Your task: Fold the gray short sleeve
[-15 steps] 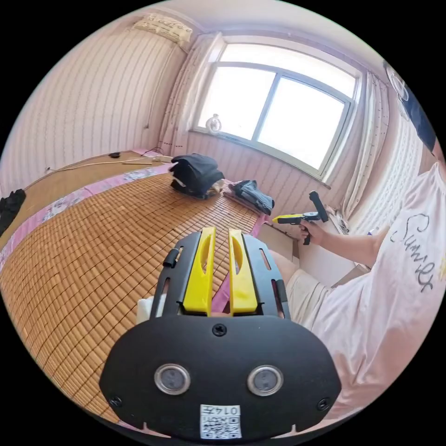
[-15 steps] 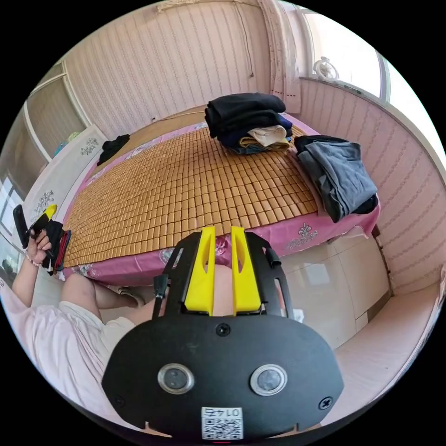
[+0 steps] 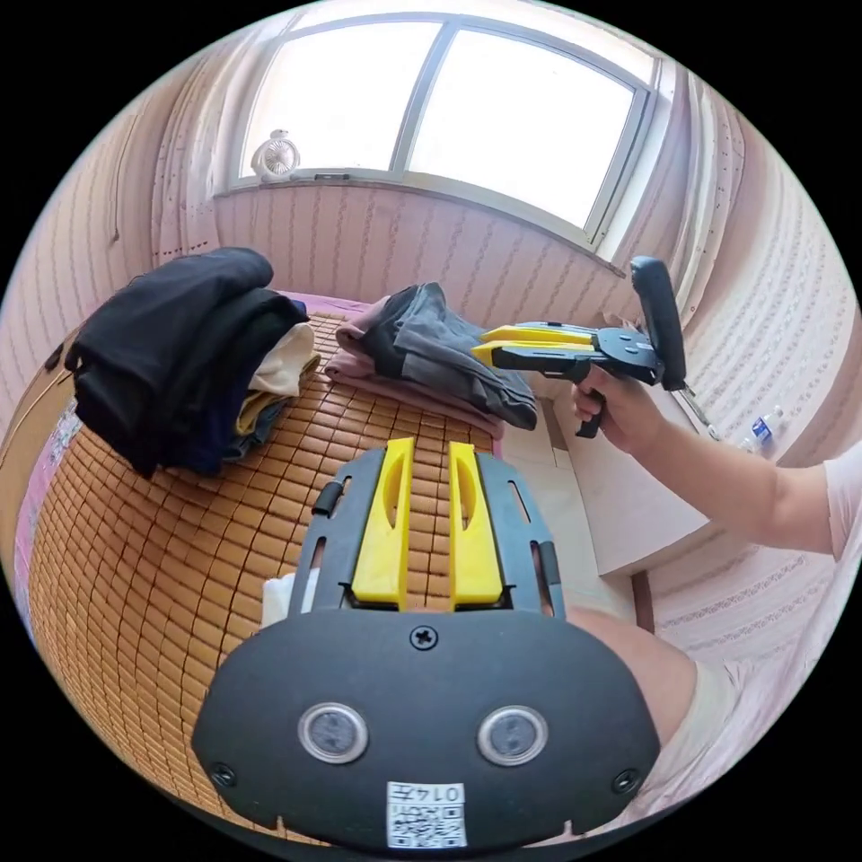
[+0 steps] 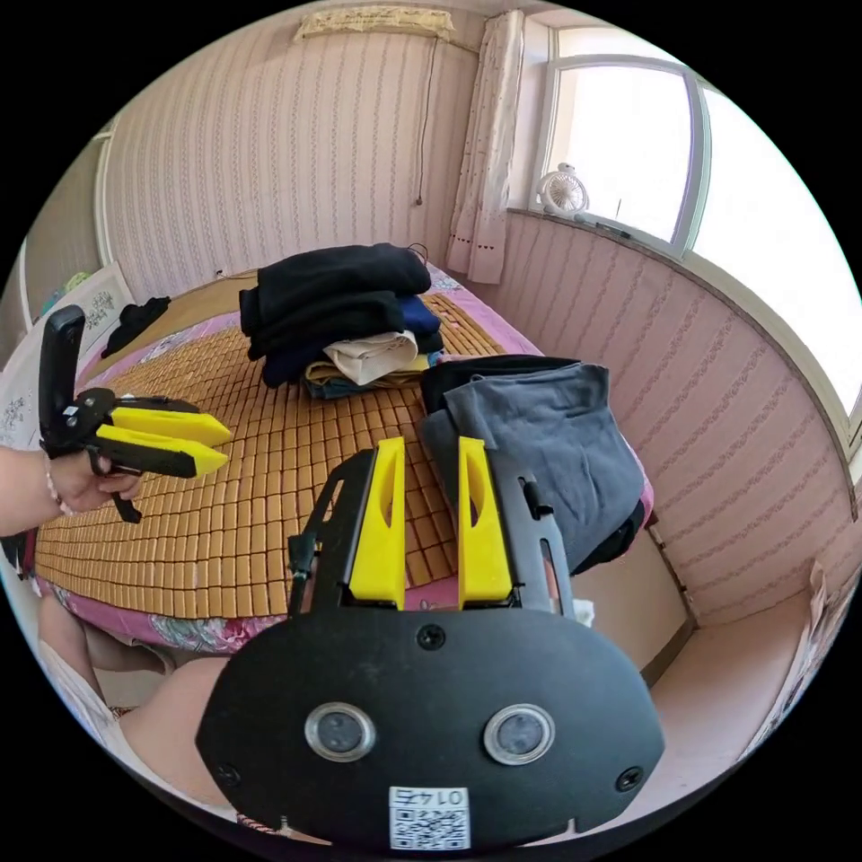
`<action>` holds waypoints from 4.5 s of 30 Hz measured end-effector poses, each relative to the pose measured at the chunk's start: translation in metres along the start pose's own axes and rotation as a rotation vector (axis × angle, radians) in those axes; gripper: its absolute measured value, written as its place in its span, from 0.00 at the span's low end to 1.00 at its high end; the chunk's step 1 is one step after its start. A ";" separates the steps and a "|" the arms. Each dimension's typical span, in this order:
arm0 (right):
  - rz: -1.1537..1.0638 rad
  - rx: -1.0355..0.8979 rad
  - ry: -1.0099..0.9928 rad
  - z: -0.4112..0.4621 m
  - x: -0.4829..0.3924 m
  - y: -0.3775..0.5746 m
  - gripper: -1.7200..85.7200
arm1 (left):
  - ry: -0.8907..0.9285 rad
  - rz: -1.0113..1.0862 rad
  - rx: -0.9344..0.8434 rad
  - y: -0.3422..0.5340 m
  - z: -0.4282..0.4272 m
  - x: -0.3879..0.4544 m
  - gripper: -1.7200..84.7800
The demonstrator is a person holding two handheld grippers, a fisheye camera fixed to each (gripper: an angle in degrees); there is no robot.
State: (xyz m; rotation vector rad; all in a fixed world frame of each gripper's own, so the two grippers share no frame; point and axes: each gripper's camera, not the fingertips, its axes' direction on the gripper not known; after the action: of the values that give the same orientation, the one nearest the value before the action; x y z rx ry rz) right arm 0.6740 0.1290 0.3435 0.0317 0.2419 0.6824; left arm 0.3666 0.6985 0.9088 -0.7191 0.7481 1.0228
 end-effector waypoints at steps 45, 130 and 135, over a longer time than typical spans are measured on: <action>0.090 -0.103 -0.107 -0.053 0.209 -0.061 0.03 | -0.075 0.152 -0.105 -0.141 0.134 0.046 0.02; -0.245 0.094 -1.052 -0.130 -0.248 -0.206 0.03 | -0.692 -0.814 0.722 0.360 -0.909 0.279 0.01; -0.236 0.502 -1.237 -0.276 -0.197 -0.234 0.03 | -0.885 -0.572 0.888 0.300 -1.012 0.358 0.01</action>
State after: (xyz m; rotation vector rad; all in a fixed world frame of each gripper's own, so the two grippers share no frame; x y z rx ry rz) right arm 0.6076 -0.1902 0.0915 0.8643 -0.7718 0.2584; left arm 0.0028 0.1524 0.0084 0.3080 0.1285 0.3189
